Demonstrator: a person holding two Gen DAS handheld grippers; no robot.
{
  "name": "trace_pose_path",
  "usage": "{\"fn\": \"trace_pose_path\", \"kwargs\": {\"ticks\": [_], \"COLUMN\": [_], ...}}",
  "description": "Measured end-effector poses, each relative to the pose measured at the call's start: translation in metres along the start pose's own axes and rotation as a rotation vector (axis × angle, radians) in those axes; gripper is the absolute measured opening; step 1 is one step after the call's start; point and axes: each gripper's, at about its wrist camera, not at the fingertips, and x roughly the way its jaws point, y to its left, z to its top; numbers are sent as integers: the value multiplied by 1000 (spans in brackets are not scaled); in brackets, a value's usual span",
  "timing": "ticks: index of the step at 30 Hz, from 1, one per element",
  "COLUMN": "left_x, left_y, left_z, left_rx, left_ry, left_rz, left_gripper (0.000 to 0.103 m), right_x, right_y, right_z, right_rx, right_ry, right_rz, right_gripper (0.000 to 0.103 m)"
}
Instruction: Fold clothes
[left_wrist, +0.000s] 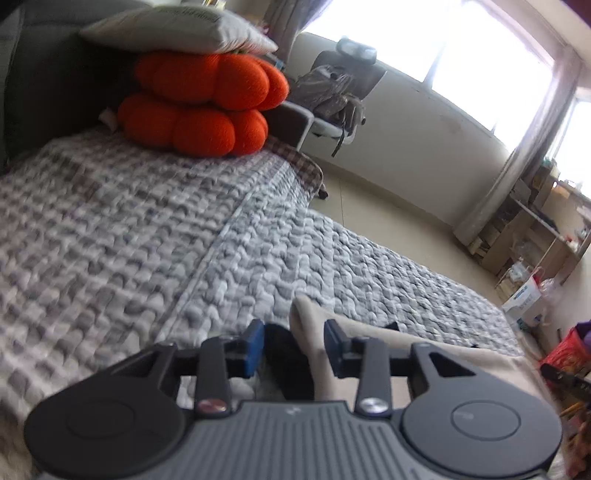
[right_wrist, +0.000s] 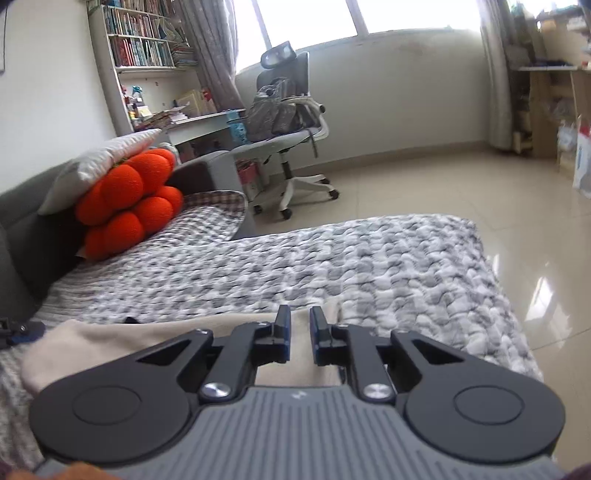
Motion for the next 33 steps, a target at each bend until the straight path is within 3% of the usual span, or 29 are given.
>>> {"fn": "trace_pose_path", "kwargs": {"ticks": [3, 5, 6, 10, 14, 15, 17, 20, 25, 29, 30, 33], "left_x": [-11, -16, -20, -19, 4, 6, 11, 6, -3, -18, -22, -29], "left_y": [6, 1, -2, -27, -37, -35, -30, -25, -9, 6, 8, 17], "left_z": [-2, -7, -10, -18, -33, -34, -38, -38, -34, -31, -31, -27], "left_rx": [-41, -17, 5, 166, 270, 284, 311, 286, 217, 122, 96, -13], "left_ry": [34, 39, 35, 32, 166, 179, 202, 206, 209, 196, 191, 200], "left_rz": [-49, -71, -84, -186, -170, -159, -137, -144, -164, -181, -189, -229], "left_gripper": [34, 27, 18, 11, 10, 3, 3, 3, 3, 3, 3, 6], "right_x": [-6, -10, -12, -14, -7, -5, -1, 1, -7, -13, -14, -16], "right_y": [2, 4, 7, 23, 35, 35, 30, 14, 6, 8, 9, 16], "right_z": [0, 0, 0, -5, -12, -15, -22, -22, -18, -17, -16, -12], "right_rx": [18, 24, 19, -35, -91, -105, -126, -98, -74, -72, -70, -70], "right_ry": [19, 29, 33, 56, 114, 133, 170, 185, 182, 174, 171, 156], "right_rz": [47, 82, 97, 156, 167, 153, 115, 102, 86, 91, 96, 108], "right_gripper": [16, 16, 16, 16, 16, 16, 15, 3, 3, 11, 18, 20]}}
